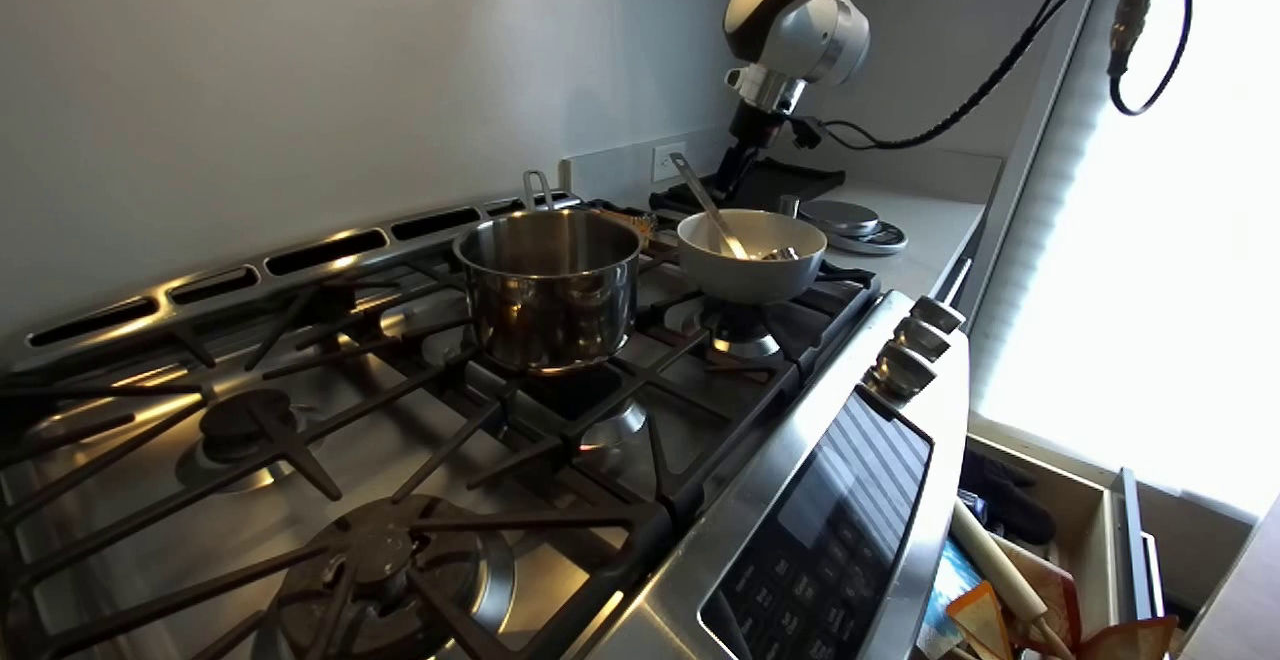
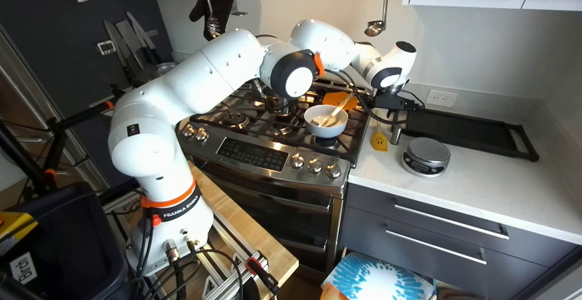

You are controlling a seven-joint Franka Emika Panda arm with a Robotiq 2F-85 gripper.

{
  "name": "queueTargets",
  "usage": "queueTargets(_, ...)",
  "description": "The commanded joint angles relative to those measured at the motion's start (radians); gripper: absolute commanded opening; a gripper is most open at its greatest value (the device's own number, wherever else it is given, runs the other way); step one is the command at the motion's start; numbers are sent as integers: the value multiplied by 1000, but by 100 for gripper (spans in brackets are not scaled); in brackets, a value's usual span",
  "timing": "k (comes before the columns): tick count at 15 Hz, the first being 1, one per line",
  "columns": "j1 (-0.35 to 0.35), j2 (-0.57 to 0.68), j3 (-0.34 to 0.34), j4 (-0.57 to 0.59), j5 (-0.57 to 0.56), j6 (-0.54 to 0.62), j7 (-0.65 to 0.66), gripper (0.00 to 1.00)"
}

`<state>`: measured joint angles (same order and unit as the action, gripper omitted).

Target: Pick up the spatula and put it in the silver pot

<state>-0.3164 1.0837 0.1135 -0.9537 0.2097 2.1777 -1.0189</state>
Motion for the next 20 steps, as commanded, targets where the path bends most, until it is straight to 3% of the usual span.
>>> queueTargets(1, 18, 84, -17, 90, -33, 0, 32, 87)
queueTargets(4, 16, 117, -9, 136, -27, -7, 50, 72)
queueTargets(6, 14, 133, -6, 170, -22, -16, 73, 79)
queueTargets(10, 31, 159, -35, 202, -34, -7, 96, 74)
queueTargets(13, 43, 180, -62, 215, -51, -9, 109, 60)
queueTargets(14, 46, 186, -68, 221, -55, -10, 111, 46)
queueTargets(17, 50, 198, -75, 234, -57, -16, 114, 19)
queueTargets(19, 50, 195, -74, 237, -52, -19, 111, 2)
queueTargets(20, 47, 187, -70, 236, -48, -21, 109, 0)
